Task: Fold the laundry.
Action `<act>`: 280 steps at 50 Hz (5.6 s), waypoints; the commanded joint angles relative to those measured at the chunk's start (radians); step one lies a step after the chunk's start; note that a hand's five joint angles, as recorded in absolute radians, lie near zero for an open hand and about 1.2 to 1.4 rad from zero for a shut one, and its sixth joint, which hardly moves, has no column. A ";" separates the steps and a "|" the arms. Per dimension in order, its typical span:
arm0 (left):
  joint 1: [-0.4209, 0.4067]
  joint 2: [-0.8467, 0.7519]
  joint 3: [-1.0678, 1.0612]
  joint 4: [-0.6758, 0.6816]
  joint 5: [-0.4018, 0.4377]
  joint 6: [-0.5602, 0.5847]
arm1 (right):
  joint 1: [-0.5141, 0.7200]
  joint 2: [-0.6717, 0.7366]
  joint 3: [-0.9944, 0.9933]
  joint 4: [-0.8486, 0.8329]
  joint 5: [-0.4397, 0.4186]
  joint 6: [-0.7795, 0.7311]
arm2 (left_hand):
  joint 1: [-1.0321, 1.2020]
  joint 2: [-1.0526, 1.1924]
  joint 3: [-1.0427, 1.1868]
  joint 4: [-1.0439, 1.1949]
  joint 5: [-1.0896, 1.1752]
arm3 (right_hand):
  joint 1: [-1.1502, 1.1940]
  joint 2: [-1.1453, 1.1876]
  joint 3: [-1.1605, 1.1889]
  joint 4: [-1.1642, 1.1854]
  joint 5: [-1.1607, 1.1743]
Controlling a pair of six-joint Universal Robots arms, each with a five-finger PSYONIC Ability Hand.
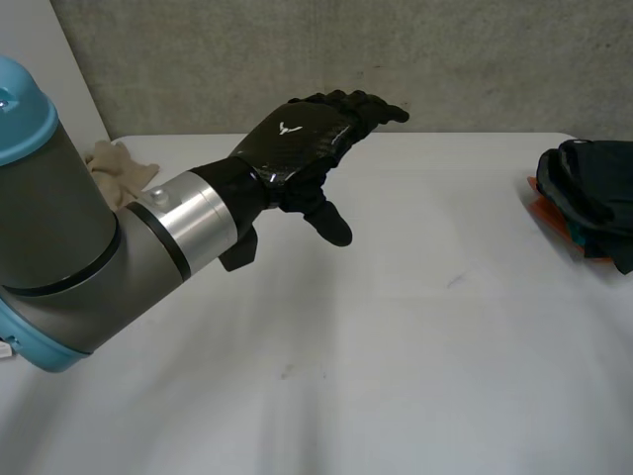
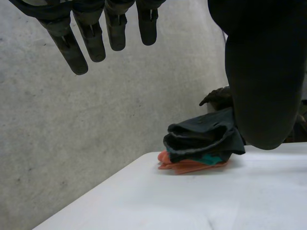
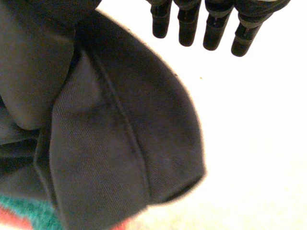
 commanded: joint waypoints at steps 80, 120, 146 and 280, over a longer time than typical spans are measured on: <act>0.207 -0.087 0.018 0.256 -0.205 0.057 | 0.734 -0.441 0.655 0.104 0.169 -0.467 | 1.204 1.188 1.180 1.191 1.177 | -0.051 -0.043 -0.040 -0.042 -0.050; 0.639 -0.558 0.176 0.187 -0.449 0.661 | 0.715 -0.424 0.648 0.103 0.188 -0.395 | 0.041 0.025 0.018 0.029 0.014 | -0.051 -0.043 -0.040 -0.042 -0.050; 0.106 -0.130 0.029 0.287 -0.368 0.026 | 0.714 -0.416 0.648 0.103 0.194 -0.387 | 1.204 1.188 1.180 1.191 1.177 | -0.051 -0.043 -0.040 -0.042 -0.050; -0.180 -0.101 -0.117 -0.031 -0.530 -0.051 | 0.744 -0.192 -0.195 0.408 0.363 -0.130 | 0.156 0.140 0.133 0.144 0.129 | -0.051 -0.043 -0.040 -0.042 -0.050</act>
